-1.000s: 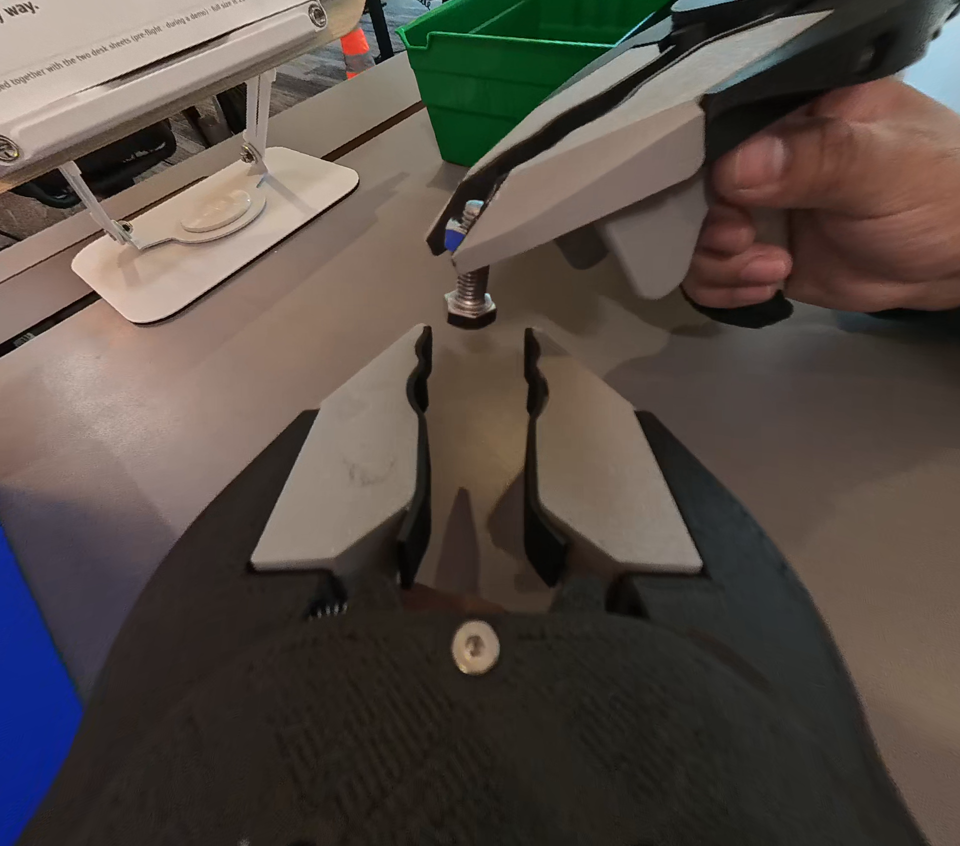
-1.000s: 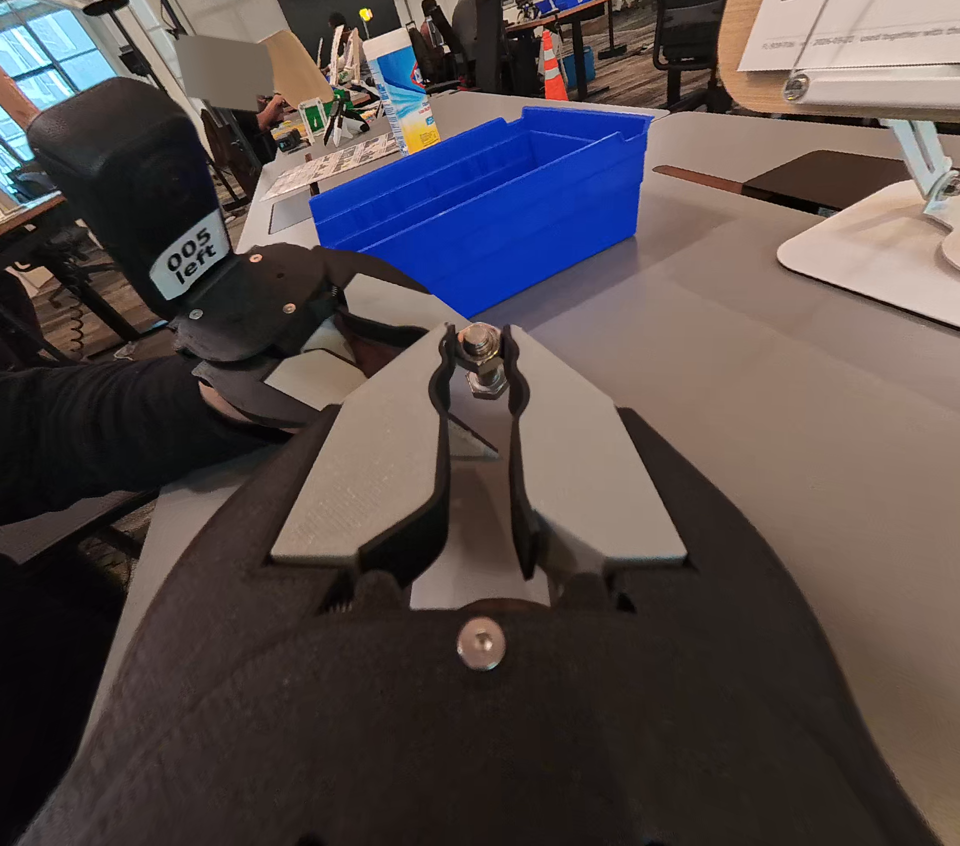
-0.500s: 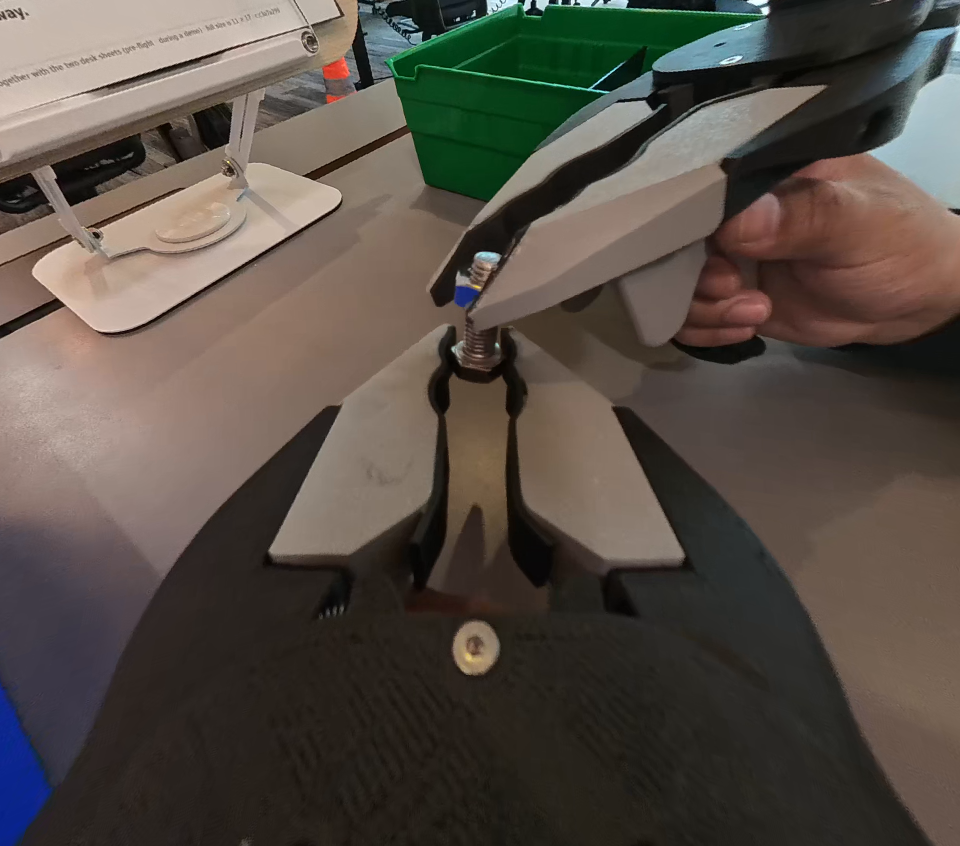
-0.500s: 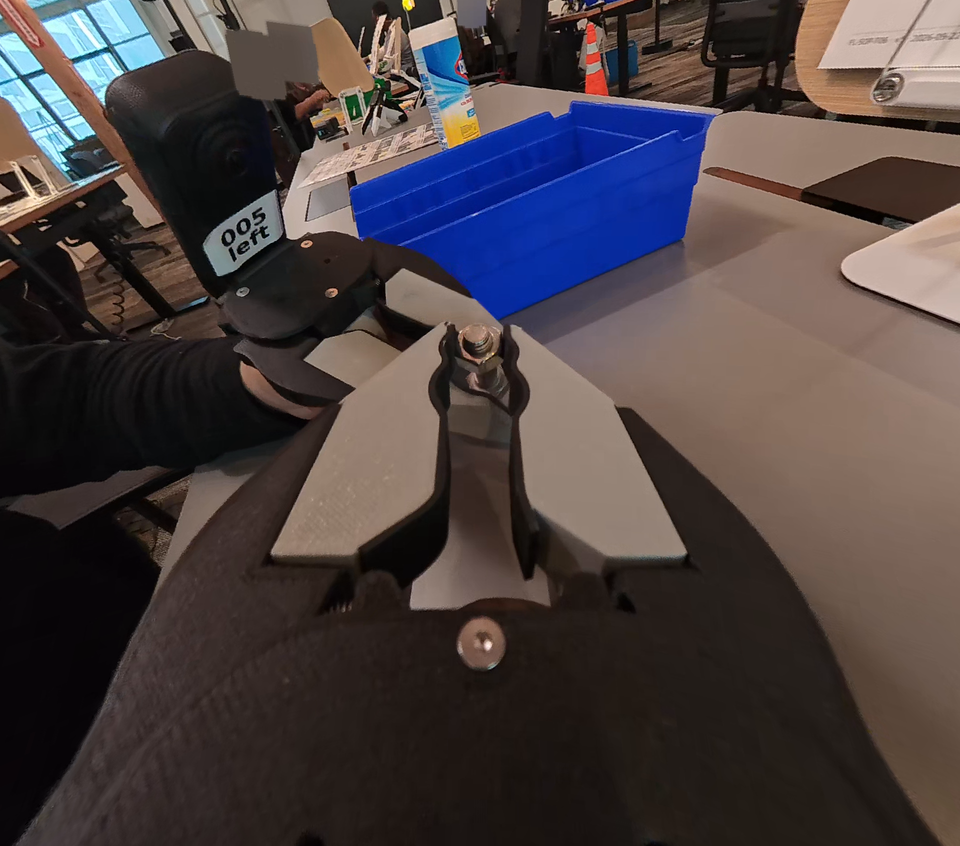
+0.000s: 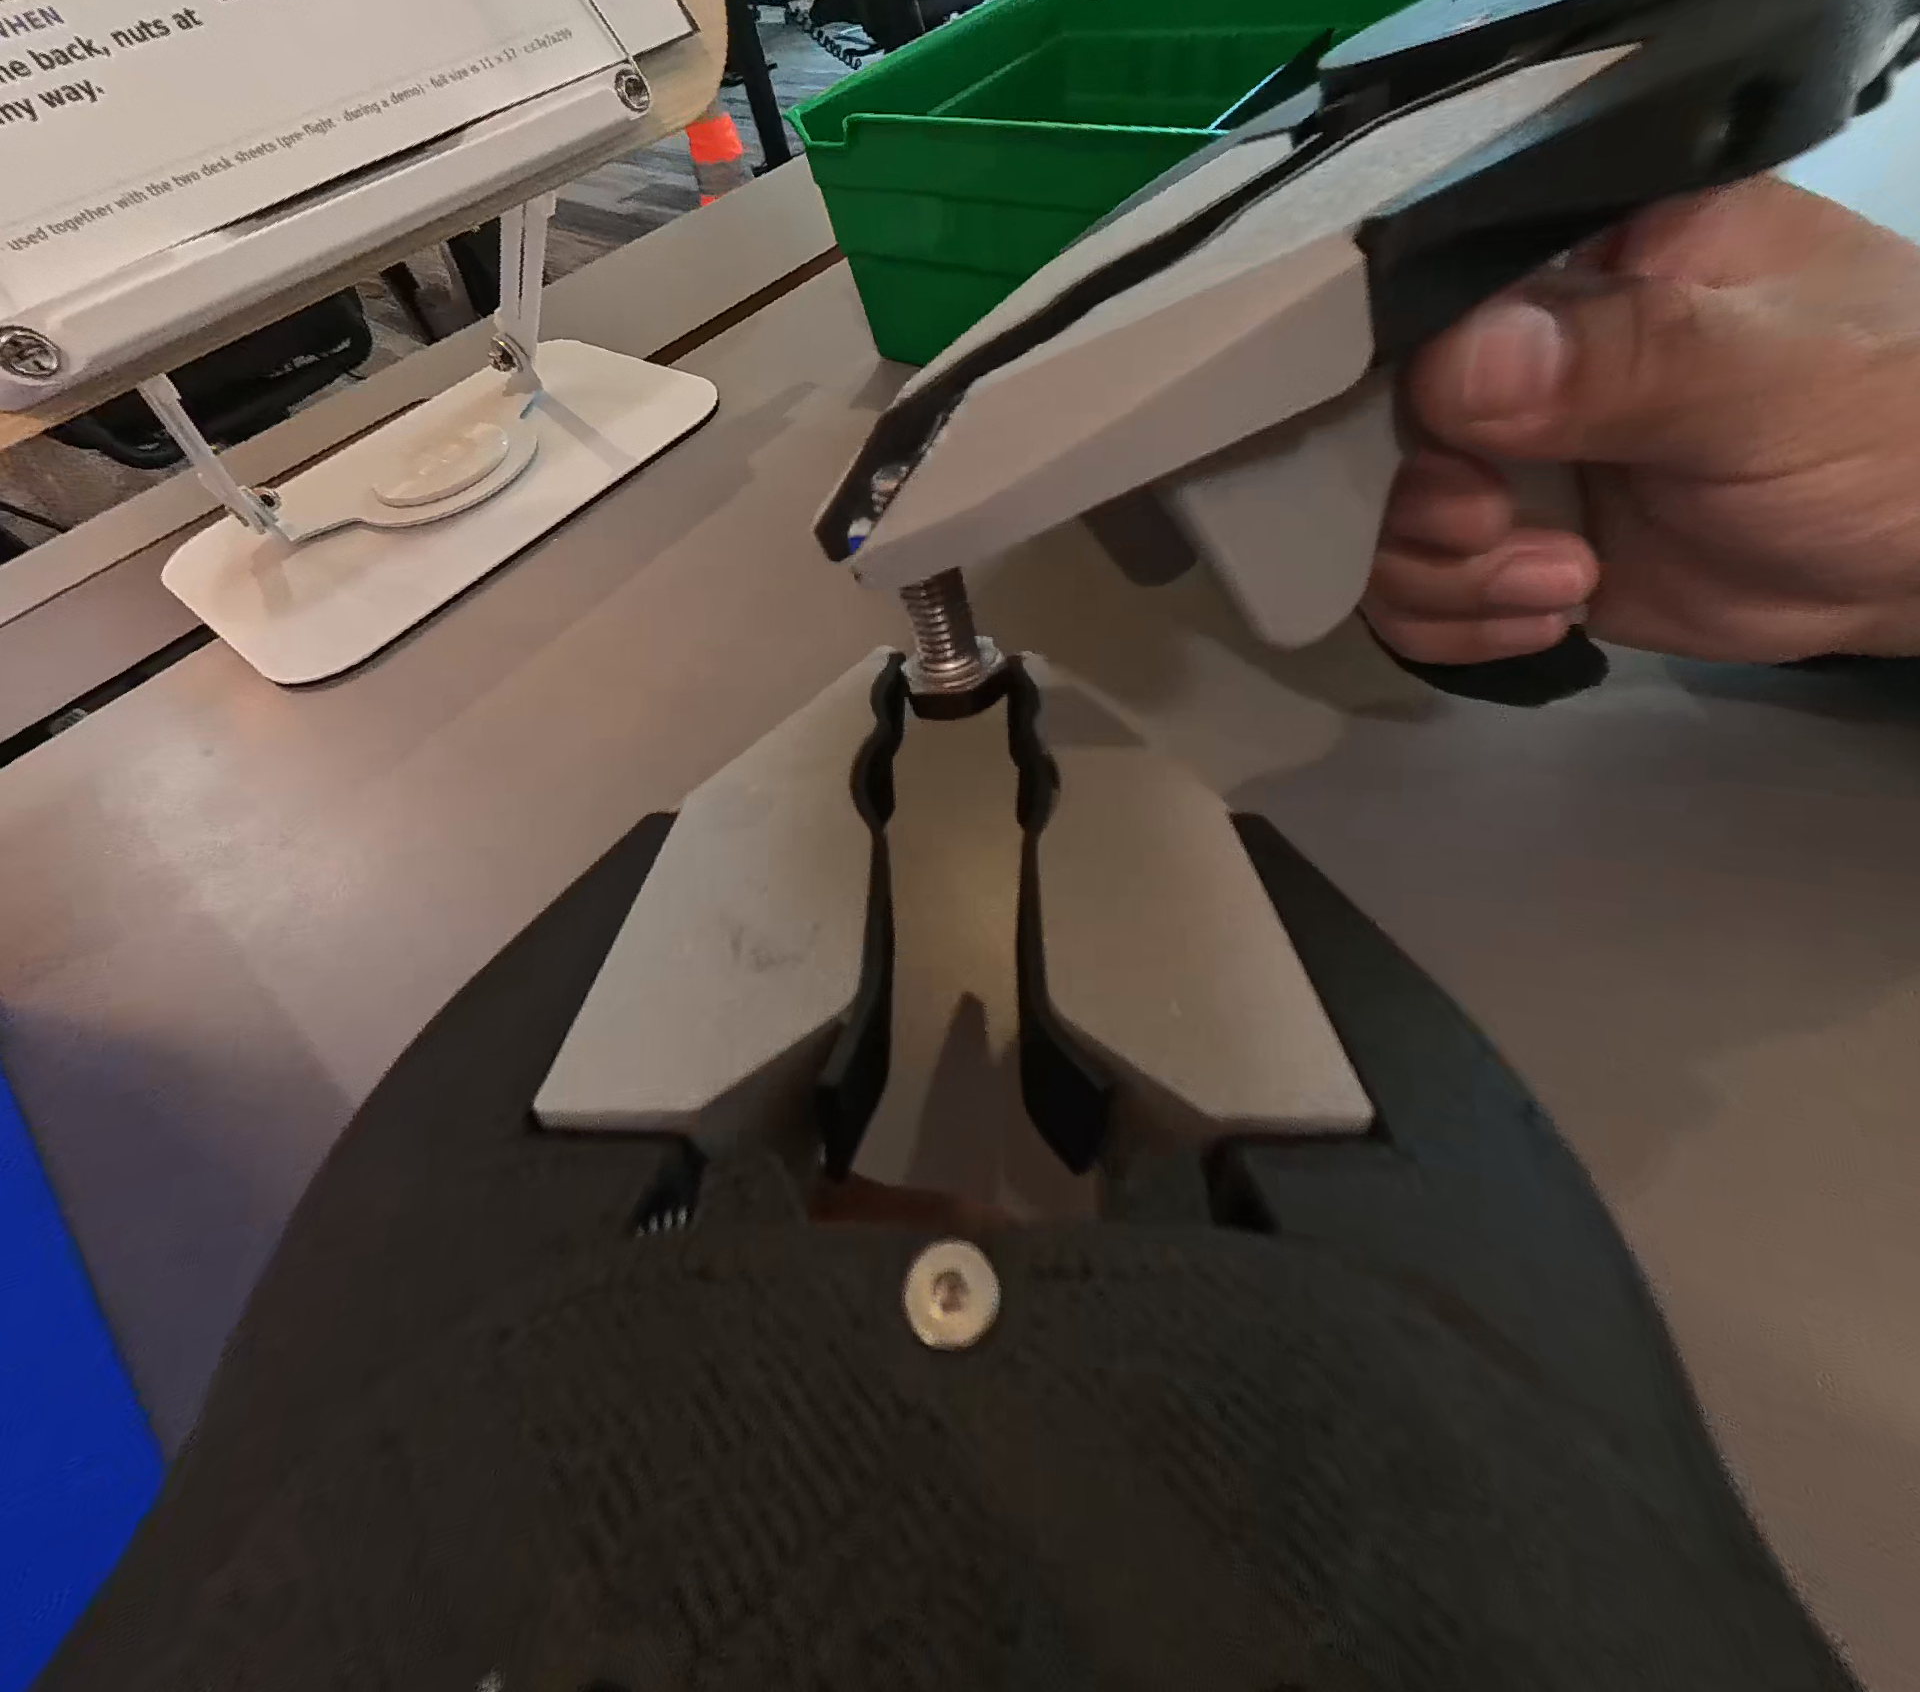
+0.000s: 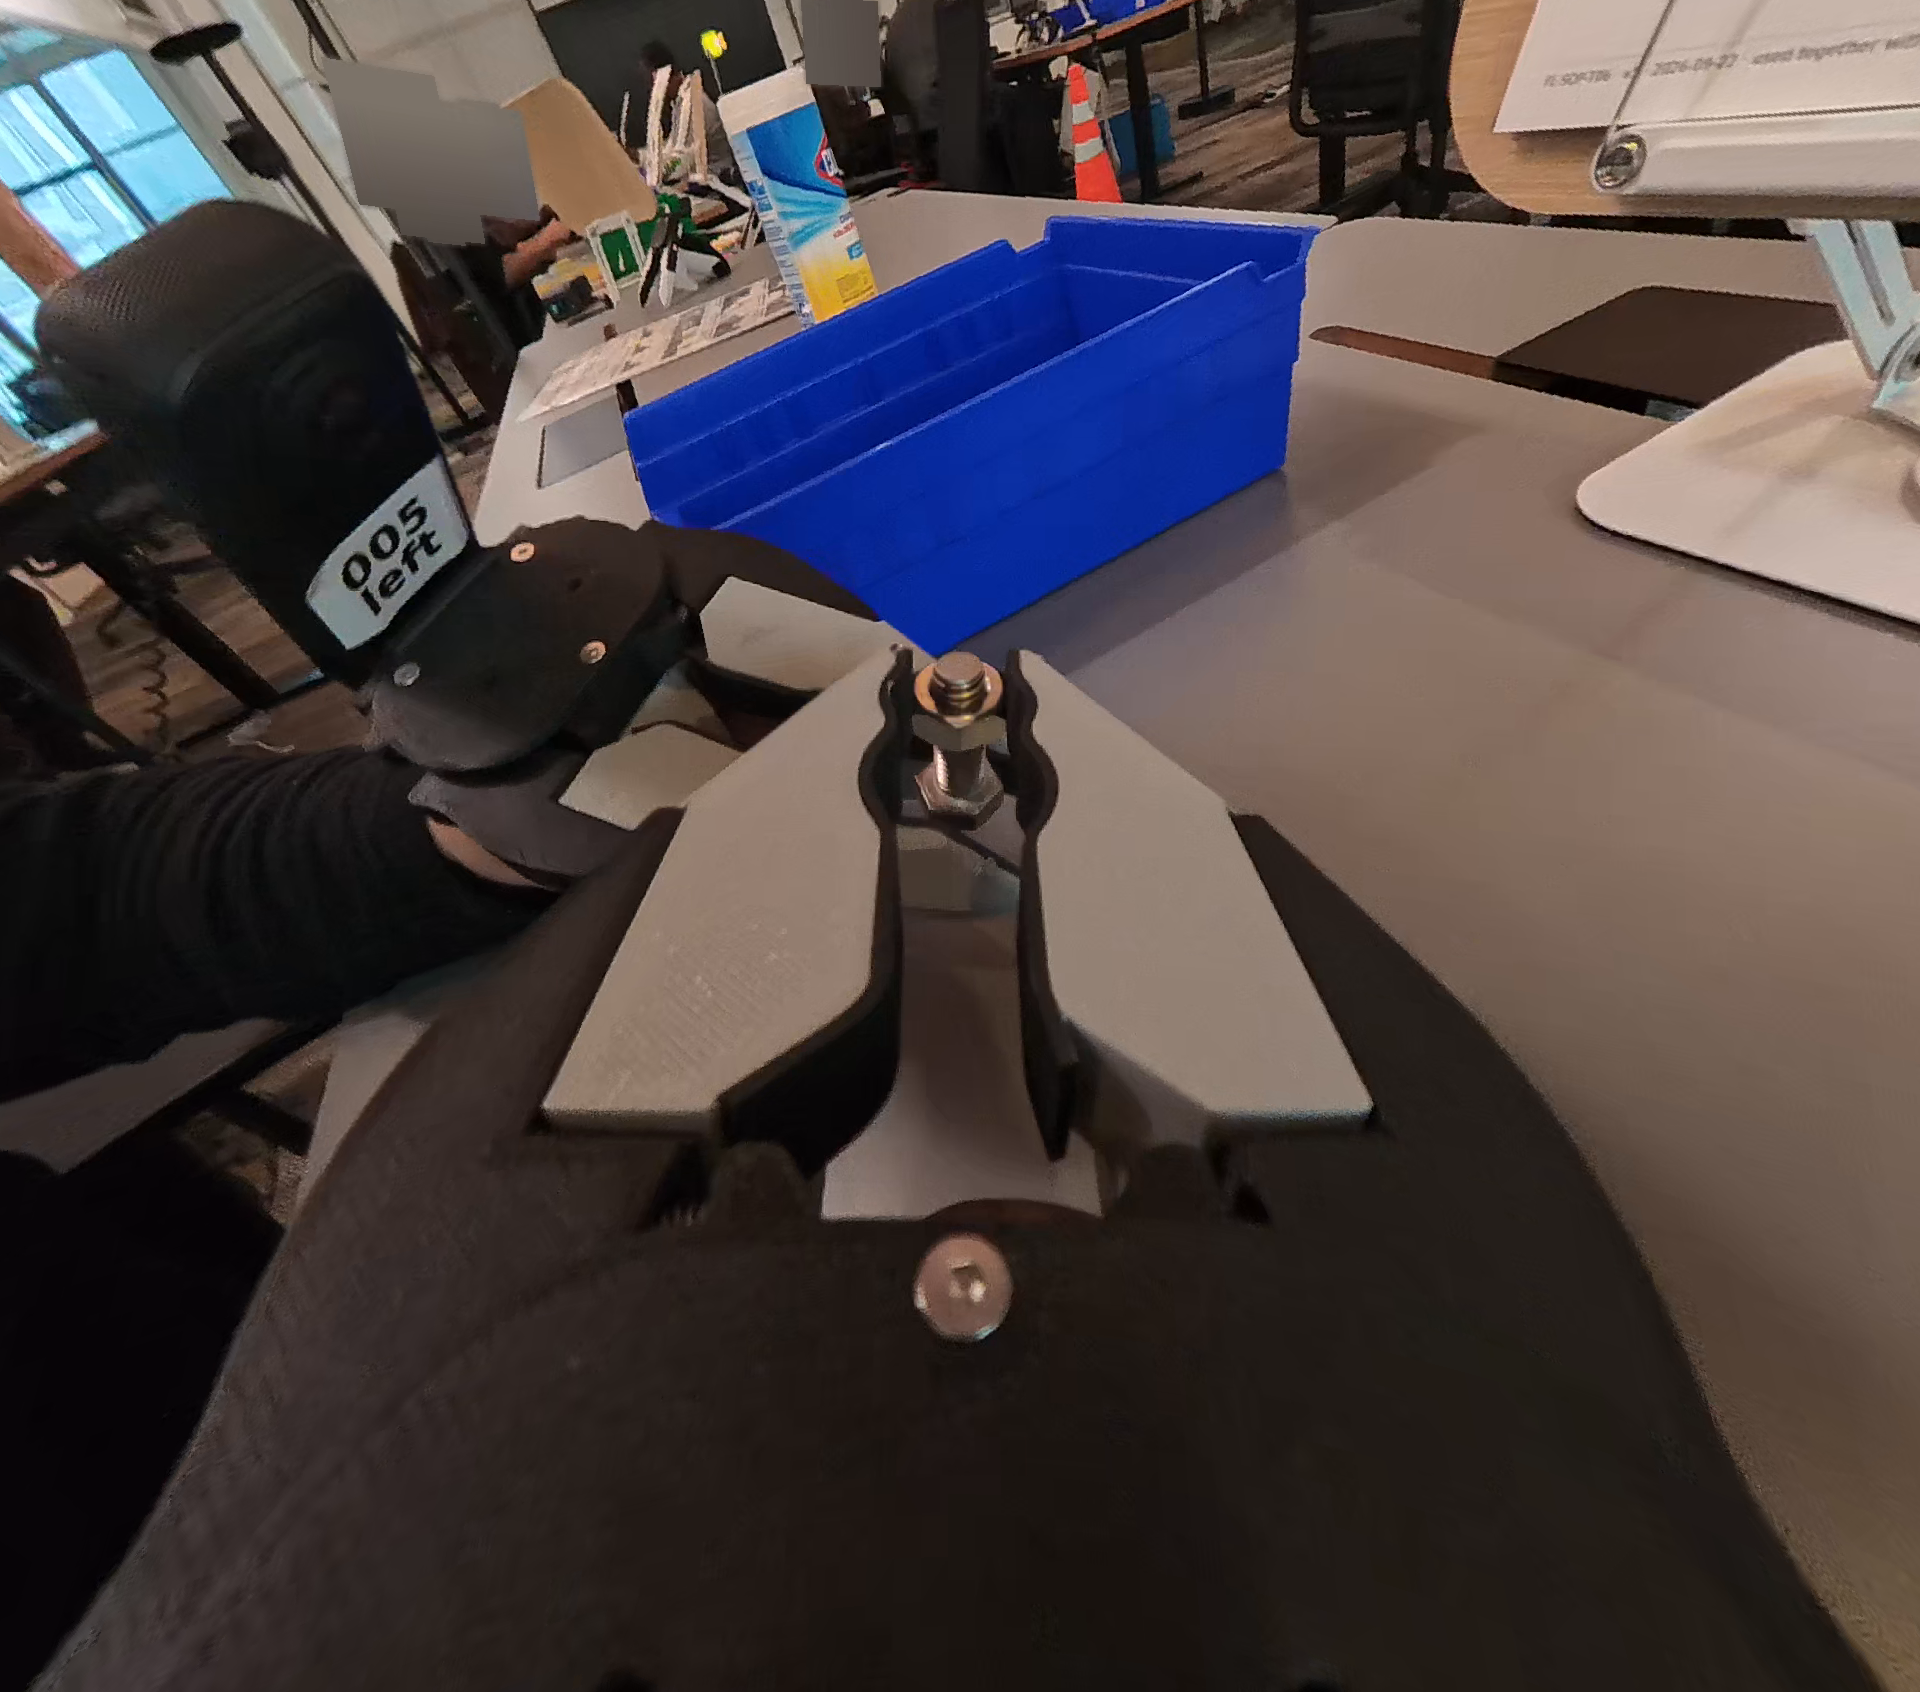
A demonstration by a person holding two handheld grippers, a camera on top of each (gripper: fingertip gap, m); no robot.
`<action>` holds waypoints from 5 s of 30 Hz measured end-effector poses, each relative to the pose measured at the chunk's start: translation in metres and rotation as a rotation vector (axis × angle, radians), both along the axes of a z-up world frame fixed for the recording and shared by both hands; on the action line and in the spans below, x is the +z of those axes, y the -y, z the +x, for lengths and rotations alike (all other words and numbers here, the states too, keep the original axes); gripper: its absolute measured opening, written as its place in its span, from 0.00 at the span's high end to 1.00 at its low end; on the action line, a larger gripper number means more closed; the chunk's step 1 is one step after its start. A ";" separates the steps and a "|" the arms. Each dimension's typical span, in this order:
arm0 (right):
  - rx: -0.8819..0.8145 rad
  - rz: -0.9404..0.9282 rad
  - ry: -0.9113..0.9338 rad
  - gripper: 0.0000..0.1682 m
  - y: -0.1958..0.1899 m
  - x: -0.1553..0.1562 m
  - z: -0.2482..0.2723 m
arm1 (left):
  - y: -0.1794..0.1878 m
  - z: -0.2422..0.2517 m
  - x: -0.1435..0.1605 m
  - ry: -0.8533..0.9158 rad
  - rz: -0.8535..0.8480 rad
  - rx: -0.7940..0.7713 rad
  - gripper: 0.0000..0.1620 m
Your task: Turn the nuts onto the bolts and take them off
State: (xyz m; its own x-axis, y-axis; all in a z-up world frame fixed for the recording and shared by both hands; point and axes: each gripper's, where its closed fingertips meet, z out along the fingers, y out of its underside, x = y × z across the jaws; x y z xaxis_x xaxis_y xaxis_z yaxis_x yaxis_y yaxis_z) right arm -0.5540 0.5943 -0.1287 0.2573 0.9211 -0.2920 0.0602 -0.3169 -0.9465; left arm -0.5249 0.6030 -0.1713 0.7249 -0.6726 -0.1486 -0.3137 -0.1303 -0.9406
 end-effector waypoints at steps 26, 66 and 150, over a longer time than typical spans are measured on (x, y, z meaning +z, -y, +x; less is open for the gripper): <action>-0.074 0.033 0.006 0.92 0.004 0.000 -0.005 | -0.003 -0.004 0.003 0.029 0.012 0.028 0.92; -0.049 0.077 -0.058 0.79 0.008 0.013 -0.002 | -0.007 -0.014 0.017 0.098 0.030 0.055 0.92; -0.015 -0.004 0.083 0.90 0.003 -0.009 -0.001 | 0.011 0.004 0.005 0.152 -0.116 -0.129 0.96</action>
